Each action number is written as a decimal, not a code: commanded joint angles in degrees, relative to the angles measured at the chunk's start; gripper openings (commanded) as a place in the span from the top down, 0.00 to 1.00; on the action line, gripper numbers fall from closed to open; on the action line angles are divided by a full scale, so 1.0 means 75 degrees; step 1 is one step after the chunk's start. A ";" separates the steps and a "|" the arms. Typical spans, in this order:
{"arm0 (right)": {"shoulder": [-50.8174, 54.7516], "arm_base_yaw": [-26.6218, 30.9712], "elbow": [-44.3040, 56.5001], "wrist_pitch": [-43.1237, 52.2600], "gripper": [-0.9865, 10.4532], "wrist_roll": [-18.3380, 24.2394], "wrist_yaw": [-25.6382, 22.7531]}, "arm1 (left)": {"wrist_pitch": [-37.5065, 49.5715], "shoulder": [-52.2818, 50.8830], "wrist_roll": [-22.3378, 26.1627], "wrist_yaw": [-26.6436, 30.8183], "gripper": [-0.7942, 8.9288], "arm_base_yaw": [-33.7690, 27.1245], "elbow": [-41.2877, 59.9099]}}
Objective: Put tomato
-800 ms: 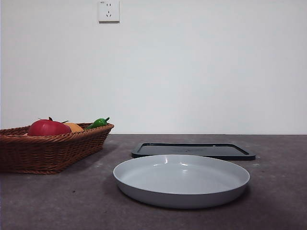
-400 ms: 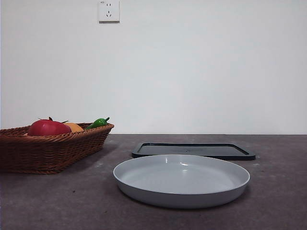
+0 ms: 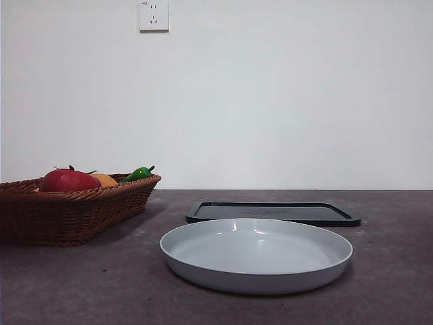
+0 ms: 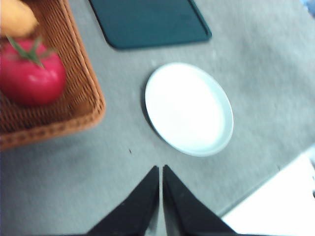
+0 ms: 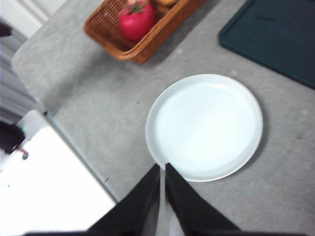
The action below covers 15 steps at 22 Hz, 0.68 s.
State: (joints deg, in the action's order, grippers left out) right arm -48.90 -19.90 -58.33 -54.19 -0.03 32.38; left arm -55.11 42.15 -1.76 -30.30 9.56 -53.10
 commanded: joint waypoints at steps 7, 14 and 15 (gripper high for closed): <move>-0.0064 -0.0344 -0.0140 0.0015 0.91 0.0291 0.0006 | 0.0096 0.0067 0.0175 -0.0029 0.89 0.0035 -0.0143; -0.0064 -0.0344 -0.0140 0.0017 0.60 0.0283 -0.0009 | 0.0099 0.0067 0.0146 -0.0020 0.48 0.0035 -0.0143; -0.0064 -0.0344 -0.0140 0.0017 0.55 0.0274 -0.0012 | 0.0105 0.0070 0.0146 -0.0020 0.45 0.0035 -0.0143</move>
State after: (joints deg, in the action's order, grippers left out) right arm -48.90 -22.13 -58.33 -54.59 1.56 32.32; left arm -55.02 42.33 -1.32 -30.28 9.65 -53.10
